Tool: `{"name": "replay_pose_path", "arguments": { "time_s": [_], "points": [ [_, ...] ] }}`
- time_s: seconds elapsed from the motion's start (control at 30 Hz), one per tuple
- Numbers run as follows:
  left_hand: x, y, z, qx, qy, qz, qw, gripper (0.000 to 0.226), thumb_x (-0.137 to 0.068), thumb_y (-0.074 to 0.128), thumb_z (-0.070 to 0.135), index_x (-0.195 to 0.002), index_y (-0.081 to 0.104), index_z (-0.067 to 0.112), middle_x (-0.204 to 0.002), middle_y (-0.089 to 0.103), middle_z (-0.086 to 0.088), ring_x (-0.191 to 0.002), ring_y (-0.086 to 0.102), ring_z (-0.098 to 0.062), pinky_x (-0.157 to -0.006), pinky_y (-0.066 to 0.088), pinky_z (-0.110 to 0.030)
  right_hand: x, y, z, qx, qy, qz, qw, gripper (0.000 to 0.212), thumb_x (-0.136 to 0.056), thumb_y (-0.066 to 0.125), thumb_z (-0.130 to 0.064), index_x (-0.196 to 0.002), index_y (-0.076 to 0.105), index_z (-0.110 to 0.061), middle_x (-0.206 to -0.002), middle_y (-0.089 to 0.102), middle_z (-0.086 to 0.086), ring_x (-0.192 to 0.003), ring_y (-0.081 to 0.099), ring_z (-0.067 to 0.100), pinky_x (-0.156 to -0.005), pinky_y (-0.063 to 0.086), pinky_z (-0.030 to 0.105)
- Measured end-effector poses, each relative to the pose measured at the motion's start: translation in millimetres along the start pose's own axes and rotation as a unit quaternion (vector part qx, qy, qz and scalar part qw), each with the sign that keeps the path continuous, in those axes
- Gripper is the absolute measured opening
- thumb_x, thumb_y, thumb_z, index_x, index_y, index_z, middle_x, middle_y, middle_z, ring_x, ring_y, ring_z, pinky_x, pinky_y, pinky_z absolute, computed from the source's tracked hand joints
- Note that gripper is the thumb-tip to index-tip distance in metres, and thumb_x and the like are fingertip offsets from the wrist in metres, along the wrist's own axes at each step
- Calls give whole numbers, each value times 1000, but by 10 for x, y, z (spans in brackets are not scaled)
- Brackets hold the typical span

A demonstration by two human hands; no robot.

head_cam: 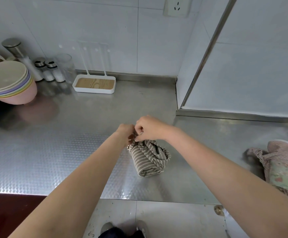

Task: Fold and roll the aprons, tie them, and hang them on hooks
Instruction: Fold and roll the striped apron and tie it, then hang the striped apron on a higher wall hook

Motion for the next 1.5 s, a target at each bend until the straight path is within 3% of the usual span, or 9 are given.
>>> {"name": "replay_pose_path", "arguments": {
  "time_s": [0.17,0.4,0.6,0.8,0.97,1.13,1.33,1.4,1.5],
  "points": [
    [49,83,-14,35,-2,-24,999,28,-90,44,-6,-64,46,4,-31,48,-1,-39,51,-14,-36,40,-18,118,47,163,-164,69,-23,984,45,-74,73,-7,-45,41,-20,-46,38,-4,-39,36,4,-44,28,18],
    [207,267,106,171,-22,-66,983,24,-96,36,9,-78,51,5,-79,53,-13,-68,53,-23,-58,46,-33,302,218,467,-282,254,27,925,31,-86,58,-5,-59,44,-11,-60,55,10,-54,61,21,-45,51,23],
    [254,306,271,189,-4,-67,980,35,-96,41,12,-62,39,11,-74,45,-7,-66,43,-22,-62,43,-38,430,205,616,-258,268,108,922,40,-84,57,-10,-53,32,-18,-56,34,2,-51,36,15,-50,18,29],
    [356,212,439,26,71,-85,994,21,-97,44,17,-79,52,9,-92,55,-10,-82,57,-26,-79,50,-36,586,300,811,-579,293,153,745,28,-84,58,0,-68,45,-19,-67,56,2,-66,51,13,-62,38,26],
    [372,369,309,-507,228,-138,820,91,-73,76,41,-145,23,21,-134,46,-3,-124,46,-24,-105,37,-34,596,8,834,-652,256,235,673,32,-84,55,12,-78,40,-16,-67,50,5,-49,51,10,-43,43,21],
    [473,258,671,-416,329,-44,847,60,-76,75,30,-127,46,16,-116,62,-8,-109,58,-27,-92,45,-33,671,-276,743,-704,220,263,623,25,-84,58,11,-84,43,-9,-67,52,9,-54,47,15,-53,40,29],
    [809,502,1147,-475,383,-118,783,33,-88,61,34,-107,62,6,-109,66,-8,-97,61,-24,-77,45,-25,1009,-711,781,-464,344,171,798,22,-88,59,-3,-67,51,-4,-42,50,4,-34,38,7,-35,27,16],
    [995,672,1317,-493,407,-136,757,26,-88,62,33,-91,62,8,-99,66,-10,-82,59,-20,-62,39,-24,1114,-859,691,-508,340,158,776,30,-94,50,-9,-64,45,-11,-34,39,-4,-32,29,6,-33,22,15],
    [1242,847,1539,-498,430,-164,735,22,-86,64,33,-79,59,13,-93,66,-9,-75,57,-16,-58,40,-20,1290,-1271,758,-660,281,295,631,30,-94,41,-5,-64,40,-13,-32,32,-5,-29,25,6,-31,22,11]
  ]
}}
Point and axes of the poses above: each hand's wrist, its own x-axis away from the middle knuckle, its own y-axis out of the palm, z = x × y, the point moved 9 cm from there along -x, towards the middle knuckle
